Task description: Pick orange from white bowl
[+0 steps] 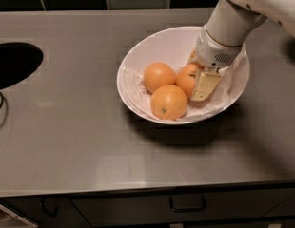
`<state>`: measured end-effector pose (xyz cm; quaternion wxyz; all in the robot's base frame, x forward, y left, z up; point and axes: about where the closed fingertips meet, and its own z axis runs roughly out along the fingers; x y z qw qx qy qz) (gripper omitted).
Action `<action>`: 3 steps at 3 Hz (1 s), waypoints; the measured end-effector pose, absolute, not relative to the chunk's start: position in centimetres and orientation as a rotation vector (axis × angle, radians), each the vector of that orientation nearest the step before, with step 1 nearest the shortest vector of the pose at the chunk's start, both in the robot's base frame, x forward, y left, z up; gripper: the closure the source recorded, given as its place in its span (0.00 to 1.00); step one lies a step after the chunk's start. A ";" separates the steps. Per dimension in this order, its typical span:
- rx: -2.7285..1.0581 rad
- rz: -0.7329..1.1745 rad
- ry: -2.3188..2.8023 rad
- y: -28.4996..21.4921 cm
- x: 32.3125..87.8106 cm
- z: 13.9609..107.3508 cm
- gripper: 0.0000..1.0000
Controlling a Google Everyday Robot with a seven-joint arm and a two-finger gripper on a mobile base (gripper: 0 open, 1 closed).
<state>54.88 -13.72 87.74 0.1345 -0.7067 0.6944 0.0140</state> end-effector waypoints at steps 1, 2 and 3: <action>-2.048 0.041 2.012 -13.7 54.9 87.7 0.76; -2.048 0.041 2.012 -13.7 54.9 87.7 0.98; -2.029 0.049 1.992 -13.4 54.7 88.6 1.00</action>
Offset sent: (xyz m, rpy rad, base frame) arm 0.0000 0.0000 0.0000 0.0000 0.0000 0.0000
